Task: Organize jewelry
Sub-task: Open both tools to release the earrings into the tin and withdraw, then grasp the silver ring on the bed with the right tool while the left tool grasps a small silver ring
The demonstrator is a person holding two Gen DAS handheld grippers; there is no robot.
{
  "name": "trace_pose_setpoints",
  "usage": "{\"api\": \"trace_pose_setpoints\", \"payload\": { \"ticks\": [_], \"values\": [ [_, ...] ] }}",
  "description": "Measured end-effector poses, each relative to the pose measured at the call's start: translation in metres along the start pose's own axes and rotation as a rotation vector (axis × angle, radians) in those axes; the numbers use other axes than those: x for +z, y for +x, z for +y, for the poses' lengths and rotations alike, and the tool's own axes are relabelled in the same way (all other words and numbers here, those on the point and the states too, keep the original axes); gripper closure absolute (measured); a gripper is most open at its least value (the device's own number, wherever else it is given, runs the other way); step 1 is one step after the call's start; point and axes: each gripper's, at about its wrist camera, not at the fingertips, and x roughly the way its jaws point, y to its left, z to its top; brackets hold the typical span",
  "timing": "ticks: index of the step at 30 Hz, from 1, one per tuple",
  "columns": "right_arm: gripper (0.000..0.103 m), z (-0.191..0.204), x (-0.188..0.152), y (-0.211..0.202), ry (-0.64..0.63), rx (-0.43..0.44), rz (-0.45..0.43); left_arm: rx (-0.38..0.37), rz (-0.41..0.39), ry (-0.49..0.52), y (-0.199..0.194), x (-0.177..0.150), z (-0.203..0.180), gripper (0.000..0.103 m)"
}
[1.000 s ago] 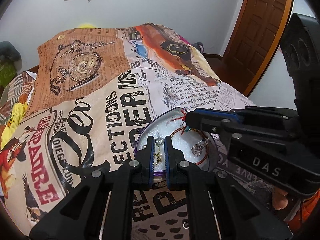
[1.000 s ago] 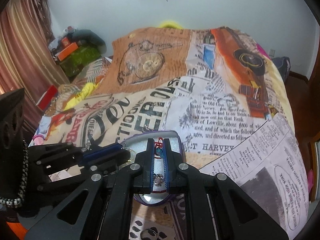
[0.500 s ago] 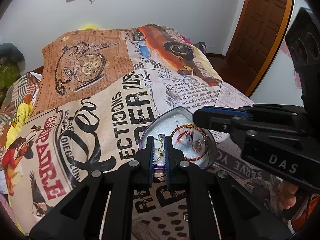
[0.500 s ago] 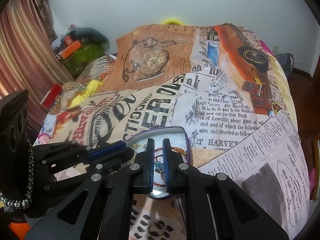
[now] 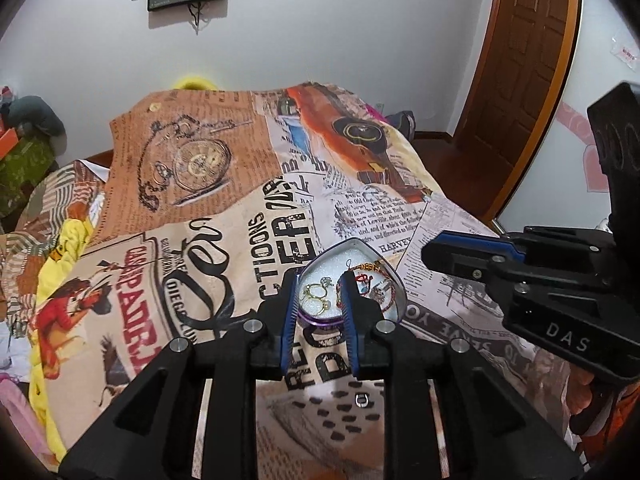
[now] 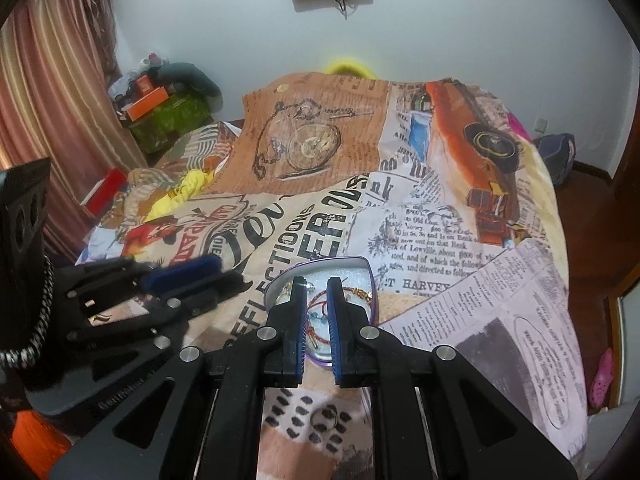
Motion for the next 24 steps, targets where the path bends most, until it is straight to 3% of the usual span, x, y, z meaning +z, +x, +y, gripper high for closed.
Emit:
{"api": "trace_pose_setpoints", "payload": {
  "ticks": [2, 4, 6, 7, 12, 24],
  "values": [
    [0.092, 0.002, -0.003, -0.006, -0.005, -0.009, -0.003, 0.005, -0.006, 0.000, -0.009, -0.002, -0.001, 0.080],
    [0.083, 0.004, -0.007, -0.011, -0.004, -0.015, -0.004, 0.012, -0.014, 0.002, -0.019, -0.005, -0.001, 0.076],
    [0.064, 0.004, -0.012, -0.018, 0.002, -0.027, -0.013, 0.015, -0.019, 0.005, -0.027, -0.009, -0.002, 0.074],
    [0.062, 0.004, -0.015, -0.021, 0.004, -0.036, -0.024, 0.016, -0.020, 0.006, -0.030, -0.011, -0.002, 0.074],
    [0.062, 0.005, -0.027, -0.032, 0.013, -0.056, -0.022, 0.021, -0.017, 0.002, -0.044, -0.024, -0.002, 0.062],
    [0.062, 0.009, -0.074, -0.007, -0.017, -0.130, 0.098, -0.002, 0.105, -0.043, -0.024, -0.069, 0.005, 0.061]
  ]
}}
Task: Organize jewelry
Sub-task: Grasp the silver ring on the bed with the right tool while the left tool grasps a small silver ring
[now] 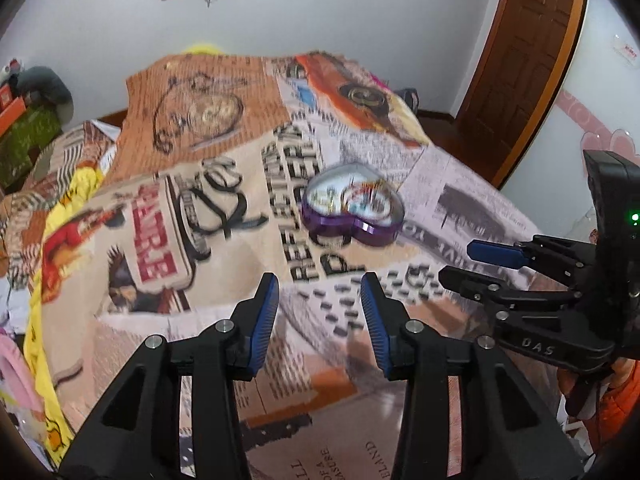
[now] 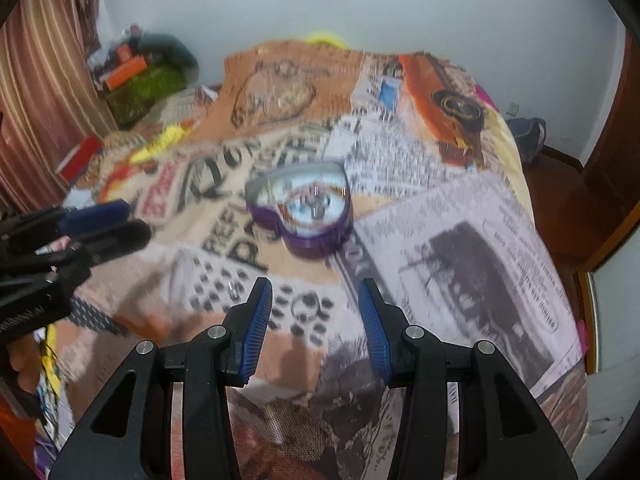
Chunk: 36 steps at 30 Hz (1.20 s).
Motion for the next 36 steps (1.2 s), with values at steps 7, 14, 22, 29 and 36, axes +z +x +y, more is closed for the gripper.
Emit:
{"api": "trace_pose_setpoints", "payload": {
  "ticks": [7, 14, 22, 29, 36],
  "values": [
    [0.062, 0.006, -0.015, 0.028, -0.042, -0.015, 0.090, -0.024, 0.064, -0.011, 0.024, -0.017, -0.002, 0.061],
    [0.062, 0.010, -0.012, 0.037, -0.089, -0.029, 0.092, -0.042, 0.077, 0.013, 0.033, -0.021, -0.012, 0.061],
    [0.068, 0.004, -0.016, 0.041, -0.051, -0.009, 0.066, -0.074, 0.077, 0.021, 0.039, -0.019, -0.023, 0.062],
    [0.083, 0.000, -0.017, 0.040, -0.040, -0.028, 0.043, -0.080, 0.105, 0.035, 0.052, -0.019, -0.030, 0.080],
    [0.083, -0.002, -0.017, 0.036, -0.028, -0.032, 0.028, -0.044, 0.100, 0.064, 0.060, -0.016, -0.037, 0.083]
  ]
}}
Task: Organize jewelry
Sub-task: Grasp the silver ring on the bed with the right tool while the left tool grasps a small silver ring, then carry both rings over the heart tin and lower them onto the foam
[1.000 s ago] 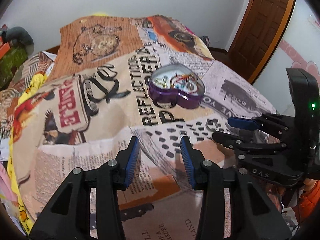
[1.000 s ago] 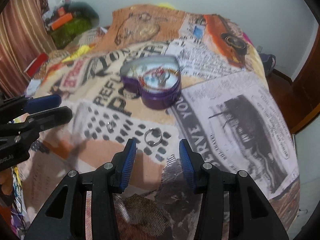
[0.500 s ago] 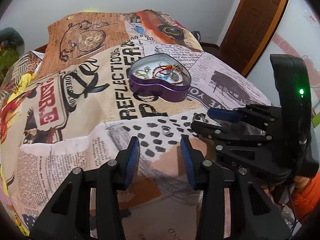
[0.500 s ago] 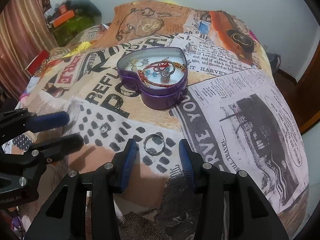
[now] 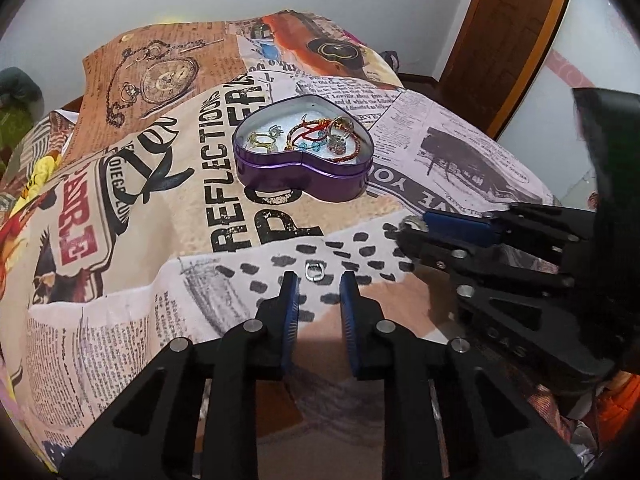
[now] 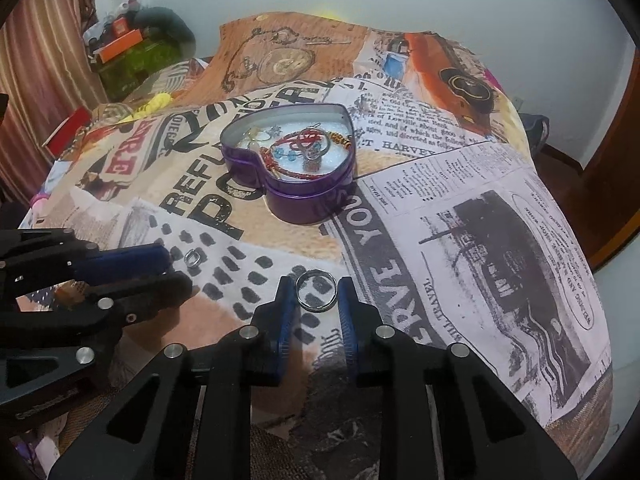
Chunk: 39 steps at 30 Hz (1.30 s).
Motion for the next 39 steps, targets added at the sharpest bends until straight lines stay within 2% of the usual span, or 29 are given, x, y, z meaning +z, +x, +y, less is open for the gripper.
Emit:
{"api": "trace_pose_setpoints", "payload": {
  "ticks": [4, 5, 17, 28, 39],
  "values": [
    [0.083, -0.004, -0.002, -0.005, 0.009, -0.001, -0.011, 0.042, -0.008, 0.012, 0.006, 0.003, -0.003, 0.090],
    [0.083, -0.004, -0.003, -0.006, 0.008, -0.001, -0.012, 0.045, -0.009, 0.013, 0.006, 0.003, -0.003, 0.095],
    [0.083, -0.004, 0.001, -0.023, -0.011, -0.024, -0.048, 0.051, -0.034, -0.006, -0.008, 0.007, 0.004, 0.095],
    [0.083, -0.001, 0.033, -0.045, -0.004, -0.021, -0.127, 0.052, -0.135, -0.010, -0.045, 0.036, 0.016, 0.095],
    [0.083, 0.003, 0.064, -0.053, -0.019, -0.007, -0.192, 0.054, -0.203, -0.003, -0.054, 0.061, 0.025, 0.095]
  ]
}}
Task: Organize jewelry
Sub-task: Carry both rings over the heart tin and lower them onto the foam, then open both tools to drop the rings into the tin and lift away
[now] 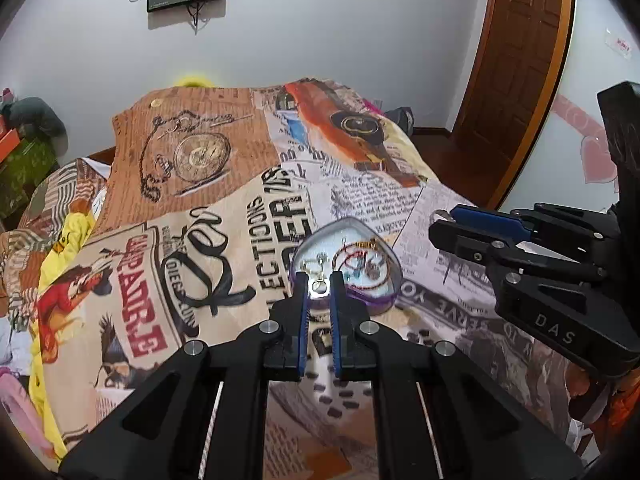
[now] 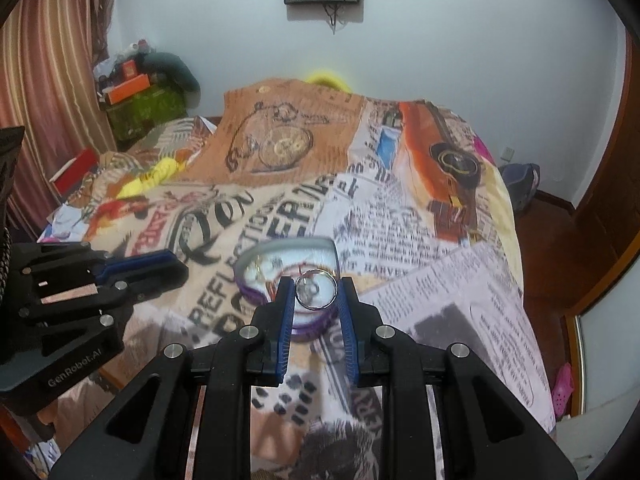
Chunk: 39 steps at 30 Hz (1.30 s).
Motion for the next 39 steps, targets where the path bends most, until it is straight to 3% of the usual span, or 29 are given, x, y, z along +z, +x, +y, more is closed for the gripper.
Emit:
{"api": "trace_pose_setpoints", "payload": {
  "ticks": [17, 25, 39],
  "values": [
    [0.083, -0.016, 0.027, 0.030, 0.029, 0.038, -0.007, -0.026, 0.037, -0.008, 0.048, 0.015, 0.008, 0.095],
    [0.083, -0.017, 0.032, 0.056, 0.053, 0.089, 0.039, -0.031, 0.080, -0.027, 0.073, 0.012, 0.011, 0.095],
    [0.083, -0.014, 0.023, 0.090, 0.037, 0.115, 0.144, -0.041, 0.109, -0.019, 0.085, 0.008, 0.014, 0.095]
  ]
}}
